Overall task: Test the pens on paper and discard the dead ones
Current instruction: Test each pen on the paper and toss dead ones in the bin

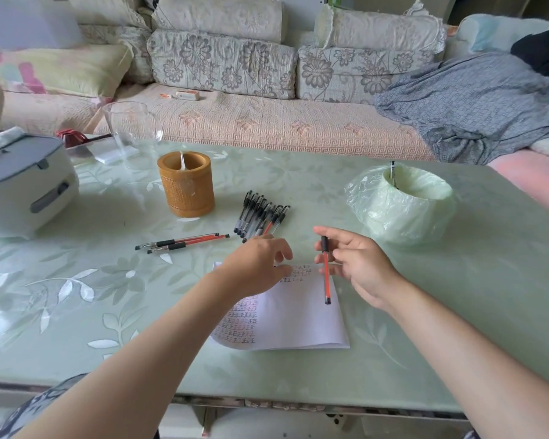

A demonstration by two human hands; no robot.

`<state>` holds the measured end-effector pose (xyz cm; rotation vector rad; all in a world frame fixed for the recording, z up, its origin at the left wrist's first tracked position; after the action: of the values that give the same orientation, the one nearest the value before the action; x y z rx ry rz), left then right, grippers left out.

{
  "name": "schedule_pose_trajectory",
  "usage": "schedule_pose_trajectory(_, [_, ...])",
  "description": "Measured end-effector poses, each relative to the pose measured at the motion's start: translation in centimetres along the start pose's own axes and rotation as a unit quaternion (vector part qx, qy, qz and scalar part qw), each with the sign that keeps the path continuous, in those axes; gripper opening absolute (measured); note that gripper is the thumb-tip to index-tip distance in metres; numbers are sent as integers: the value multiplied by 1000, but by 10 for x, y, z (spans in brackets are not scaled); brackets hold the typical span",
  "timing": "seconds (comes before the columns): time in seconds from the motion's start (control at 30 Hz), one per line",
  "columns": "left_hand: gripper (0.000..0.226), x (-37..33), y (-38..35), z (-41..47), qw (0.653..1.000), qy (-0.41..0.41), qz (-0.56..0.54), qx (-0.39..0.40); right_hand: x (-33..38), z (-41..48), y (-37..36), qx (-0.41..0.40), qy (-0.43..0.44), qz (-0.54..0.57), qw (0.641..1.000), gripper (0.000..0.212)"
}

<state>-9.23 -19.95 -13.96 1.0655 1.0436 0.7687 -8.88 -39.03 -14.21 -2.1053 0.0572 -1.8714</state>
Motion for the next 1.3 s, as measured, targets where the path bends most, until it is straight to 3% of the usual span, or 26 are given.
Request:
schedule_pose_trajectory(0.23, [33,4,-13,13,999,34,5,23,-8,4,-1,27,15,-65,997,22])
schedule_pose_trajectory(0.43, [34,7,-16,13,999,35,2,25,-16,5,-4,19,9,-207,978,25])
schedule_pose_trajectory(0.8, [50,9,-18,12,999,12,48,-9,-23,12,-2,66,56,-248,965,26])
schedule_pose_trajectory(1.3, [53,8,-24,13,998,61,10,3,-26,13,-5,77,96,-301,946,22])
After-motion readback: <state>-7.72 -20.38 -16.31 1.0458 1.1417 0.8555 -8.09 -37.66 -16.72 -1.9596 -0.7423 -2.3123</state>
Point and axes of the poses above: each hand's wrist, its own z-axis towards the middle knuckle, its own y-axis out of the back of the hand, x = y × z, the point moved 3 cm from there along z, towards the middle knuckle, and after that the axes turned 10 degrees about z, right-handed, at the moved point
